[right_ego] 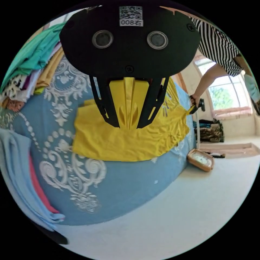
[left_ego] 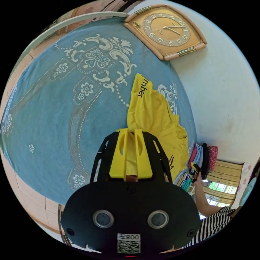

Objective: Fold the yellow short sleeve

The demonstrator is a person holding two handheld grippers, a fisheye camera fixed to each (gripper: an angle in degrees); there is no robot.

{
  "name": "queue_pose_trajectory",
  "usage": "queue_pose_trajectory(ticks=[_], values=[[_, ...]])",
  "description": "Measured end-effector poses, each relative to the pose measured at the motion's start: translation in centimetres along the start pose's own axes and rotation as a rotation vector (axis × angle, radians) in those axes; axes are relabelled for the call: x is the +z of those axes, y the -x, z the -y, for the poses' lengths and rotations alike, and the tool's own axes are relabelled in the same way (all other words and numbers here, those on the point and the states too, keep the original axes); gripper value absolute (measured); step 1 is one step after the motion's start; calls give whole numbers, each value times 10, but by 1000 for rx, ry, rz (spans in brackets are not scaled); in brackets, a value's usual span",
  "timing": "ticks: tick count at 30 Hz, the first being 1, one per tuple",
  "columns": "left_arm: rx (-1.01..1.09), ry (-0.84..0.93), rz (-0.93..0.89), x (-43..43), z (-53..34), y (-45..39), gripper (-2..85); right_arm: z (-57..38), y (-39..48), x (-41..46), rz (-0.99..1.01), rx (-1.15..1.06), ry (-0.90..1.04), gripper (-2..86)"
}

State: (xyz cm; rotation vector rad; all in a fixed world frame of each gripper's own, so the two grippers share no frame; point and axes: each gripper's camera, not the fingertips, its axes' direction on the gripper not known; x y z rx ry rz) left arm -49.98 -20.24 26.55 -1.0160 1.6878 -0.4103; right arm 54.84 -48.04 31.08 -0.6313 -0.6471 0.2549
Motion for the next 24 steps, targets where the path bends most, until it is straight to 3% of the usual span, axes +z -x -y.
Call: queue_pose_trajectory(ticks=[4, 10, 16, 24], values=[[13, 11, -26, 5, 3, 3, 18, 40, 127, 80, 174, -308, 120, 41], [52, -89, -49, -23, -21, 13, 27, 76, 328, 208, 163, -726, 315, 71], [-7, -128, -71, -34, -41, 48, 33, 108, 456, 307, 116, -826, 387, 69], [-15, -156, -150, -30, -58, 74, 16, 122, 543, 418, -100, -868, 518, 78]])
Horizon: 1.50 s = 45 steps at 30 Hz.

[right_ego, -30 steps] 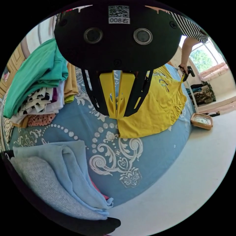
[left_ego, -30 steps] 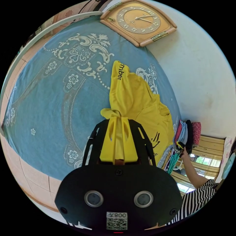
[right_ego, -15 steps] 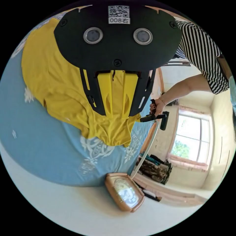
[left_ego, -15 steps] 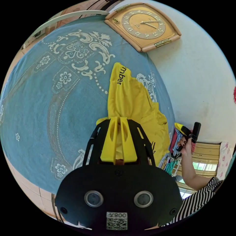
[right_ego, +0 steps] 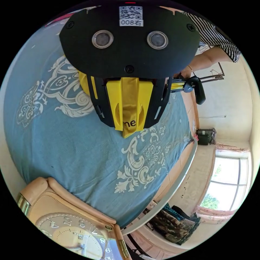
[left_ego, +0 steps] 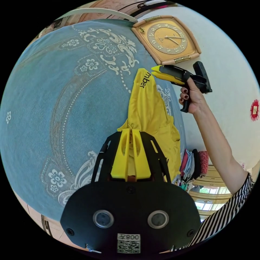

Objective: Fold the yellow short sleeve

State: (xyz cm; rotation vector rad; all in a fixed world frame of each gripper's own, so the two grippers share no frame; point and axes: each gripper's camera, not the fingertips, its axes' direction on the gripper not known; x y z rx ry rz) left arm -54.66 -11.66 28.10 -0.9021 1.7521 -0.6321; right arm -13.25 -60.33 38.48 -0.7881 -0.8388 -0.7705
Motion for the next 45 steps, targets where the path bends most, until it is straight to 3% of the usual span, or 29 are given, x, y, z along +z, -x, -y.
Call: queue_pose_trajectory(ticks=[5, 8, 10, 14, 17, 19, 24, 29, 36, 40, 45], values=[[17, -31, -10, -10, -9, 8, 10, 34, 20, 32, -120, -21, 92, 28], [41, -107, -2, -28, -18, 8, 9, 42, 37, 20, -2, -145, 49, 17], [91, -200, 16, -53, -30, 2, 9, 36, 58, -15, 167, -307, -103, 12], [141, -304, 58, -83, -50, -3, 9, 34, 78, -52, 273, -462, -216, 9], [135, -342, 134, -85, -56, 4, 13, 51, 81, -42, 230, -457, -194, 10], [92, -312, 213, -70, -52, 18, 20, 75, 67, -6, 56, -286, -95, 12], [-4, -225, 193, -43, -40, 57, 35, 88, 32, 34, -18, -75, 36, 17], [29, -189, 232, -27, -19, 67, 50, 84, 28, 31, -43, -67, -42, 17], [21, -126, 276, 14, 22, 91, 25, 95, 34, 42, -63, -97, -10, 8], [52, -226, 266, 9, 17, 95, 10, 95, 45, 40, -66, -148, -55, 6], [59, -227, 284, 29, 22, 112, 7, 96, 39, 54, -117, -116, 2, 5]])
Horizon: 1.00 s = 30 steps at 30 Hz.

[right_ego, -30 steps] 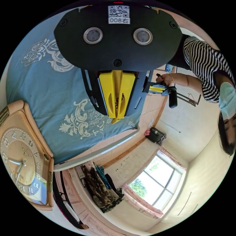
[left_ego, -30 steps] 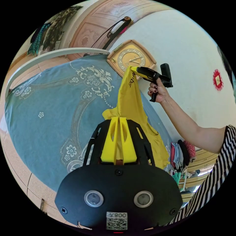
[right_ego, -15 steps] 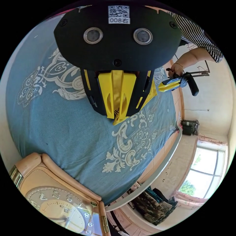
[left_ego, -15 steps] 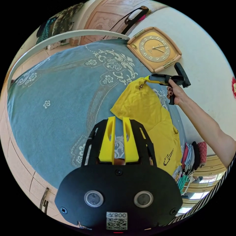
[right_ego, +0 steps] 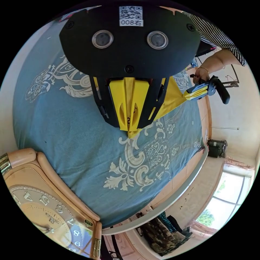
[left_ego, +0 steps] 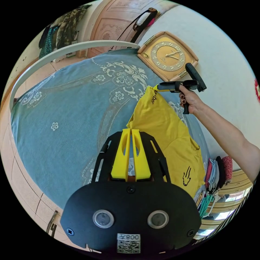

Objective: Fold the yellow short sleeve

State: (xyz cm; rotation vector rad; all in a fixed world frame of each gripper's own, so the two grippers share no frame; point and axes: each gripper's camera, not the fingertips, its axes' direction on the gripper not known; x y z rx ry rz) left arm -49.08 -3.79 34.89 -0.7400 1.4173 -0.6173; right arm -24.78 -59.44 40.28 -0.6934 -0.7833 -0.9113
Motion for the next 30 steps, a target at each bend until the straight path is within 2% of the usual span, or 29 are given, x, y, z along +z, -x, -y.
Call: queue_pose_trajectory(ticks=[4, 7, 11, 14, 20, 26, 30], values=[[20, -107, -19, 6, 2, 6, 6, -18, 8, -18, 57, -108, -132, 6], [78, -149, 33, 20, 2, 3, 6, -27, 2, -16, 38, -112, -139, 9], [80, -29, 87, 78, 7, 18, 9, -34, -27, 9, 33, 36, -11, 17], [43, 19, 64, 112, 10, 39, 13, -48, -31, 6, 17, 29, -39, 39], [-17, -1, -6, 152, 9, 82, 25, -87, -36, -14, -17, -10, -117, 65], [0, -29, -191, 189, 5, 108, 17, -194, -68, -51, 191, 53, -308, 58], [190, 51, -323, 232, 8, 85, 7, -323, -85, -67, 300, 104, -421, 35]])
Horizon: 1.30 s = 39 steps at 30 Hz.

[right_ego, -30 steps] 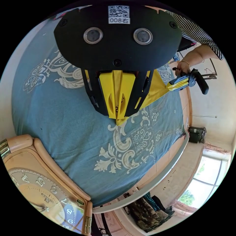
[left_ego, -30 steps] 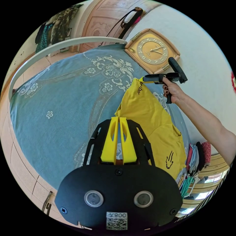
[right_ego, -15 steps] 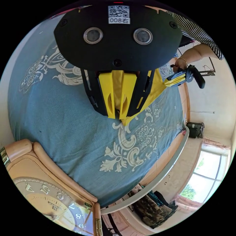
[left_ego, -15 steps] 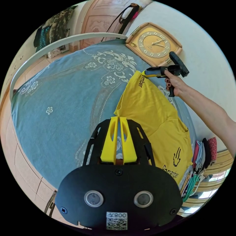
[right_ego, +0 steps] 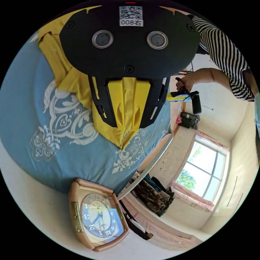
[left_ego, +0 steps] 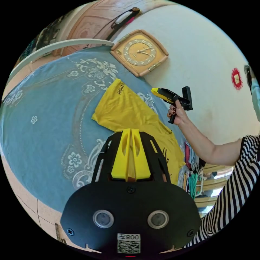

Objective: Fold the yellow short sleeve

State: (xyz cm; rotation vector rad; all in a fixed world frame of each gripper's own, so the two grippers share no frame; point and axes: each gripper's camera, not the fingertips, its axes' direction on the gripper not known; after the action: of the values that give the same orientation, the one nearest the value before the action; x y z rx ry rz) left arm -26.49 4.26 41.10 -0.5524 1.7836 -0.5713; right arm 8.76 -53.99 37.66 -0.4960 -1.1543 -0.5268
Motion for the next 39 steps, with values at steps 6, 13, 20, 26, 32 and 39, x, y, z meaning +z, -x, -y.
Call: queue_pose_trajectory(ticks=[6, 13, 20, 26, 32, 39], values=[[306, 250, -178, 115, 8, -36, 6, -172, -25, -90, -111, 232, -67, 25], [683, 573, -330, 281, -9, -92, 28, -369, -46, -197, -299, 595, -300, 45], [928, 705, -343, 426, -20, -128, 79, -531, -68, -264, -417, 899, -503, 72], [1114, 735, -314, 557, -25, -161, 87, -633, -85, -302, -479, 1037, -627, 76], [1272, 739, -226, 677, -42, -181, 88, -675, -99, -324, -528, 931, -622, 74], [1410, 766, -77, 801, -67, -174, 63, -724, -117, -337, -550, 849, -548, 52]])
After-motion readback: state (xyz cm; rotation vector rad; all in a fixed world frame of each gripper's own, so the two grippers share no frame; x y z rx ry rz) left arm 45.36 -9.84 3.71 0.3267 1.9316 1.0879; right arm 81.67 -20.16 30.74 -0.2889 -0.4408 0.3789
